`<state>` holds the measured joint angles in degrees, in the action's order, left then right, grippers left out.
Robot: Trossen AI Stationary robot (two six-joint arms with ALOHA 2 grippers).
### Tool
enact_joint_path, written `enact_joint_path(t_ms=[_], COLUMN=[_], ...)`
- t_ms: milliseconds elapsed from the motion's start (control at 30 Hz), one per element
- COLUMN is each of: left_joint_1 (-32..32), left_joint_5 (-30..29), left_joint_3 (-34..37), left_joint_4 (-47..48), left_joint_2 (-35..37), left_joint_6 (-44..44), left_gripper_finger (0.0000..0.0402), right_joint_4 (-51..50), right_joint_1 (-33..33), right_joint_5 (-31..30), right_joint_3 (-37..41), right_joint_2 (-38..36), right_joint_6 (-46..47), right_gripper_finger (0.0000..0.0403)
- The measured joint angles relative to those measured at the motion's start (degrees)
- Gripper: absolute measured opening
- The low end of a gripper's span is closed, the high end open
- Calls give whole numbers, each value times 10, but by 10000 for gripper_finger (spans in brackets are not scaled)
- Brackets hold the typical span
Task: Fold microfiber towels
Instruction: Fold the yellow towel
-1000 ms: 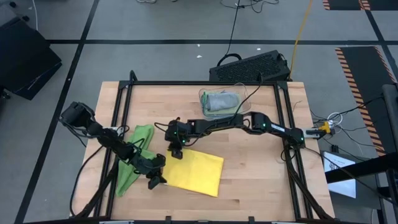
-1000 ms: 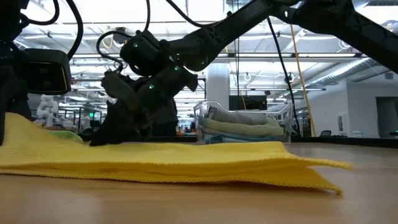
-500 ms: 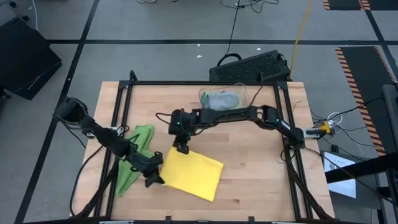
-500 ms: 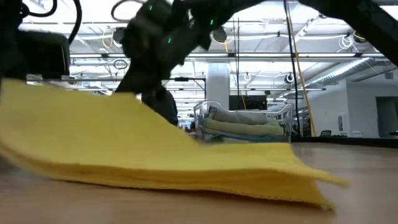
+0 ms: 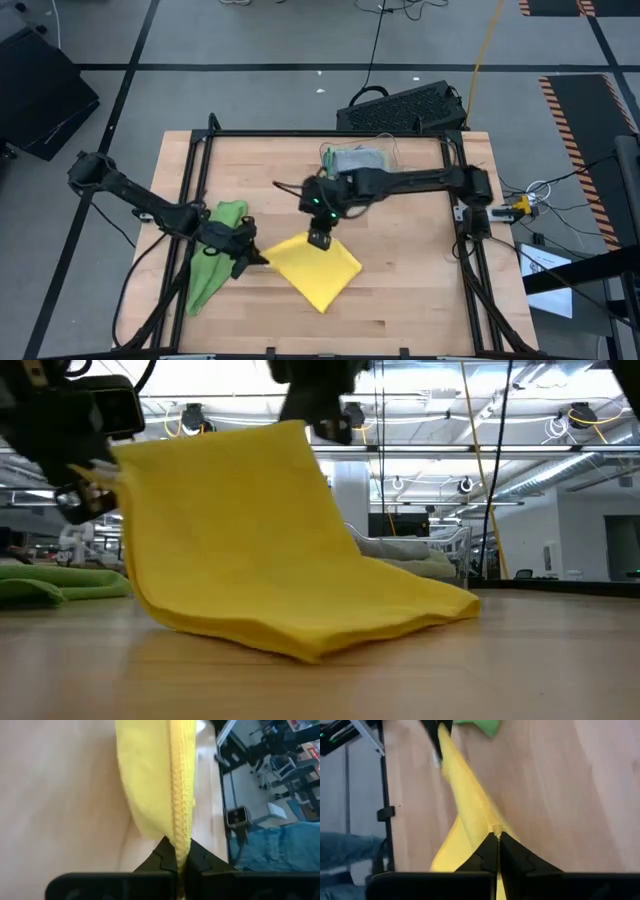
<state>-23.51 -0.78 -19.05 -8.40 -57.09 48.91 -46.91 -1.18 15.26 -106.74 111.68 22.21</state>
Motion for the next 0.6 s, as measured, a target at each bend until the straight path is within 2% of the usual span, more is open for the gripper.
enact_joint_path(t_ms=[100, 267, 433, 600], left_joint_1=[37, 108, 177, 216], left_joint_5=[3, 57, 126, 183], left_joint_3=[-5, -56, -115, -192], left_joint_4=[3, 35, 80, 191], left_joint_2=[13, -16, -79, -129], left_joint_6=[-52, -164, -230, -289], left_gripper_finger=[3, 3, 3, 7], right_joint_4=[20, 94, 196, 294], right_joint_1=[-23, -47, -9, 57], right_joint_5=[-26, -94, -94, -69], right_joint_3=[58, 181, 323, 418], right_joint_2=[-43, -125, -186, -240], right_joint_6=[72, 142, 136, 95], right_gripper_finger=[1, 0, 0, 0])
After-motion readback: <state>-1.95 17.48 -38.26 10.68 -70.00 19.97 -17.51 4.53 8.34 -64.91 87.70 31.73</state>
